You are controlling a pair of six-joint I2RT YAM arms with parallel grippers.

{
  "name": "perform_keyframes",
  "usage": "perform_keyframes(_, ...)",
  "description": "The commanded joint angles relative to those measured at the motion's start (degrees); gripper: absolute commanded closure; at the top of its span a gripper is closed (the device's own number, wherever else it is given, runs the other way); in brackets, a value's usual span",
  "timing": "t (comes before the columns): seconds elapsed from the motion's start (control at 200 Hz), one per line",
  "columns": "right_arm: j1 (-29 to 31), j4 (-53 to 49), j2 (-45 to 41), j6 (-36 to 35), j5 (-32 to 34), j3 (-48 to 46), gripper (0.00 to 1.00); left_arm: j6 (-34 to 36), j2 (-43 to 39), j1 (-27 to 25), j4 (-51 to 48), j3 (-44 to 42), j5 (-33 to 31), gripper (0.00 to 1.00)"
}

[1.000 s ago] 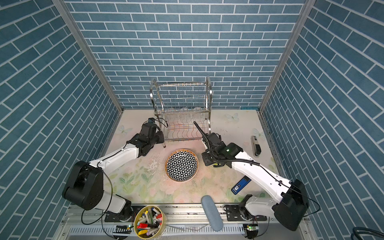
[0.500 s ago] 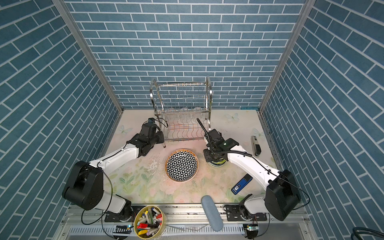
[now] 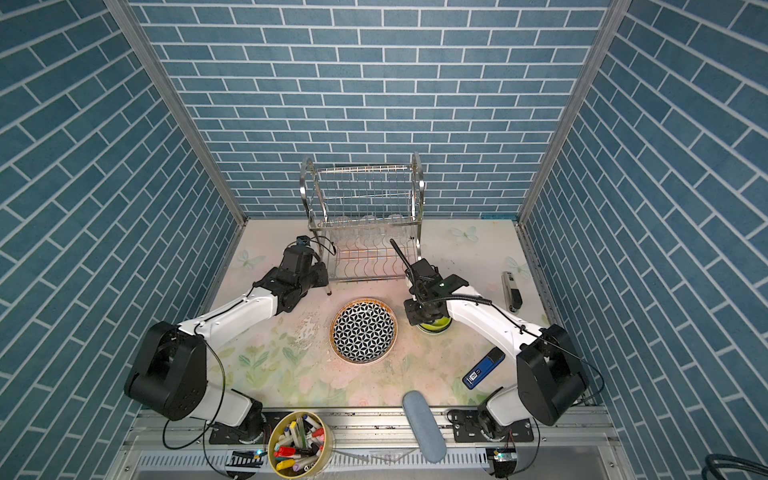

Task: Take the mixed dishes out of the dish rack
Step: 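Lower the lime-green bowl onto the stacked bowls beside the plates, then open the right gripper and move it back toward the rack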

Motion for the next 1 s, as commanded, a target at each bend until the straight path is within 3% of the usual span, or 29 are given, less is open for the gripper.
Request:
perform_keyframes(0.0, -0.1, -1.2, 0.7, -1.8, 0.9, 2.0, 1.0, -1.2, 1.5, 0.5, -2.6, 0.0, -1.5, 0.92)
perform_keyframes(0.59, -0.1, -1.8, 0.6, -1.3, 3.0, 1.1, 0.67, -1.2, 1.7, 0.5, -2.9, 0.3, -1.5, 0.92)
perform_keyframes(0.995, -0.1, 3.5, -7.3, -1.6, 7.0, -0.2, 0.47, -1.1, 1.3, 0.6, -2.8, 0.0, -1.7, 0.92)
